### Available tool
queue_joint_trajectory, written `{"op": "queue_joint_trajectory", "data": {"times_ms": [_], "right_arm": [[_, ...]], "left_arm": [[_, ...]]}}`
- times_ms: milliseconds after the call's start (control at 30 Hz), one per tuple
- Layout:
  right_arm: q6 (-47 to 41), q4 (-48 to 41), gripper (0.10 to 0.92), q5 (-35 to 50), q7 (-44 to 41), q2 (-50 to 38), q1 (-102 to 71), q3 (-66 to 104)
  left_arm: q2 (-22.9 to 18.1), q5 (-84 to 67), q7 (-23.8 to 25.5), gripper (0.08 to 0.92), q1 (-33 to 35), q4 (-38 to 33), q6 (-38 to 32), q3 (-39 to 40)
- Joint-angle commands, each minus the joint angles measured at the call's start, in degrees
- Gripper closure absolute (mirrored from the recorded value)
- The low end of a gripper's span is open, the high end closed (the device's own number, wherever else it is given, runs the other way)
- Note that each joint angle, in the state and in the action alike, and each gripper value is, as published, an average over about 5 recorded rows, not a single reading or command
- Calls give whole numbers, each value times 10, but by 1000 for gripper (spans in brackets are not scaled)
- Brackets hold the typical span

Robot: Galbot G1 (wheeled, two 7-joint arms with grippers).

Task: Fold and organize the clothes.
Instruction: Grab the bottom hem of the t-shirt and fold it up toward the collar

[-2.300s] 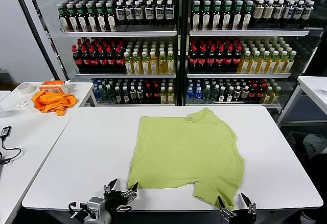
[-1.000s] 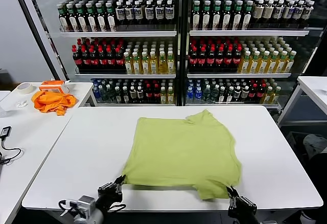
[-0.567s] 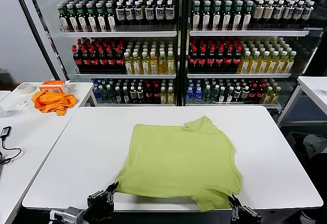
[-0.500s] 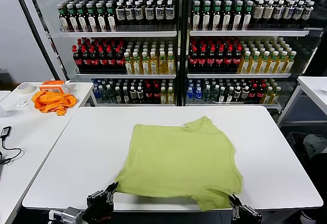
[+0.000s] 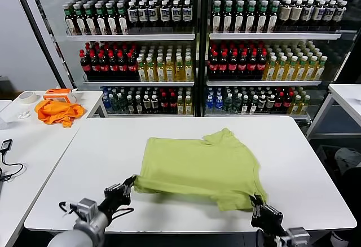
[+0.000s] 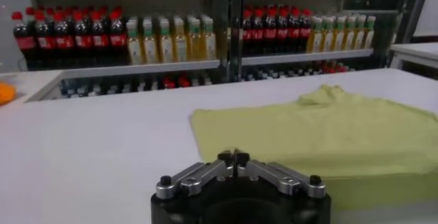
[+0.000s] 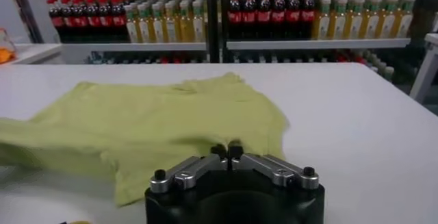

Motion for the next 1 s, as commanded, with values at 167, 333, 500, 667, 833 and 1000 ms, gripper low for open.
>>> {"op": "queue_joint_trajectory", "data": {"times_ms": [167,333,500,667,833,1000], "right_arm": [[-37,-70,916,13,10,11,77,-19],[-29,-82,916,7,6,16,82,-17],[-7,-102,916,-3,-15,22,91,-23],[-1,-114,913,-3,-21,24,104,-26],[-1,-112,807,-2,-18,24,105,-21],[-15,-69,669,6,-17,12,65,18]], "left_arm": [[-6,-33,34,918,-125,102,-2,57],[-14,-25,43,918,-146,129,-2,78],[-24,-8,47,918,-162,162,-5,93],[-34,-1,46,918,-172,193,-12,102],[-38,21,38,886,-170,219,-17,99],[-39,24,20,753,-170,230,-27,91]]}}
